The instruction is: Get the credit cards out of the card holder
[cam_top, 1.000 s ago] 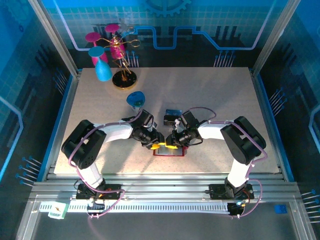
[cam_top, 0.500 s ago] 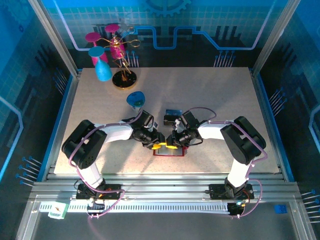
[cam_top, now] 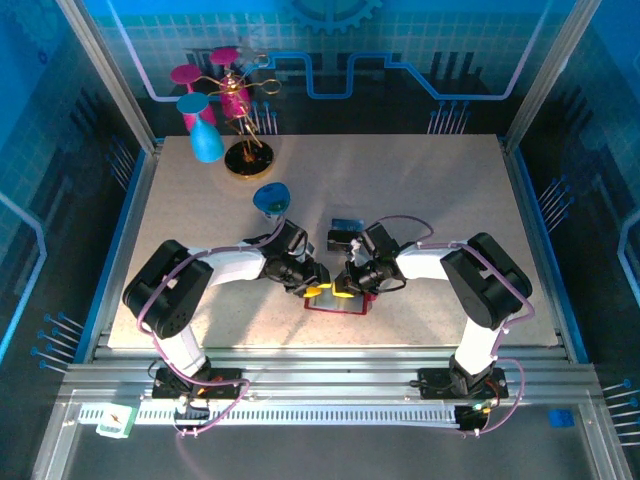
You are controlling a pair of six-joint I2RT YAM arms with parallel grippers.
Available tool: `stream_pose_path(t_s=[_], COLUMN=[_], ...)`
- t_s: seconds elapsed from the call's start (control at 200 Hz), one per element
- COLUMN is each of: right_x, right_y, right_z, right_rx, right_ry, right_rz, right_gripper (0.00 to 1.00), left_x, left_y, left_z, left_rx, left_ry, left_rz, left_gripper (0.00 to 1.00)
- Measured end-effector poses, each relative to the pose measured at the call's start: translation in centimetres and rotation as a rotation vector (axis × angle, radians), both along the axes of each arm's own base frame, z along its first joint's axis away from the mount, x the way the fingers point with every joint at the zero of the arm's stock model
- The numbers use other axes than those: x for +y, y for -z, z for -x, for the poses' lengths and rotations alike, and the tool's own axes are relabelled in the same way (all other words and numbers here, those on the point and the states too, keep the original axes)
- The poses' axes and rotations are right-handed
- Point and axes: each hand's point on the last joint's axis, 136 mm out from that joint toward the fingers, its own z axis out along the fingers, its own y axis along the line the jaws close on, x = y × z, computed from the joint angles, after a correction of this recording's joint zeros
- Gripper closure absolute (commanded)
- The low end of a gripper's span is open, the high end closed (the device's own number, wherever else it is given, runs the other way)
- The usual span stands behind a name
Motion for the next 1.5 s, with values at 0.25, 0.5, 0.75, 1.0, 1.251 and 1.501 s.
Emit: stream_pose_path(t_s=[0.25, 0.5, 0.75, 1.0, 1.251, 1.501], right_x=[0.0, 0.1, 0.1, 0.1, -0.3, -0.6], right_y=[0.0, 0.0, 0.1, -0.1, -0.5, -0.7], right_z=[0.0, 0.0, 0.1, 0.0, 0.2, 0.6], right_rx=[-0.006, -0.008, -0.011, -0.011, 0.007, 0.023], right_ry=[-0.002, -0.003, -0.003, -0.003, -0.006, -0.007], right_rz=[-0.011, -0.017, -0.021, -0.027, 0.019, 0.053], right_gripper=[1.0, 1.0, 0.99, 0.83, 0.77, 0.74], left_x=[1.2, 1.4, 0.9, 0.9, 1.0, 1.1], left_y=[-0.6, -0.8, -0.9, -0.2, -0.1, 0.0], left_z=[-1.6, -1.4, 0.8, 1.9, 1.7, 1.7], left_rx=[-0.048, -0.046, -0.018, 0.006, 0.004, 0.014], left_ry=[-0.06, -0.06, -0.027, -0.019, -0.027, -0.046], left_rz=[-0.028, -0.023, -0.009, -0.023, -0.031, -0.038], left_gripper=[0.61, 0.61, 0.6, 0.61, 0.6, 0.6])
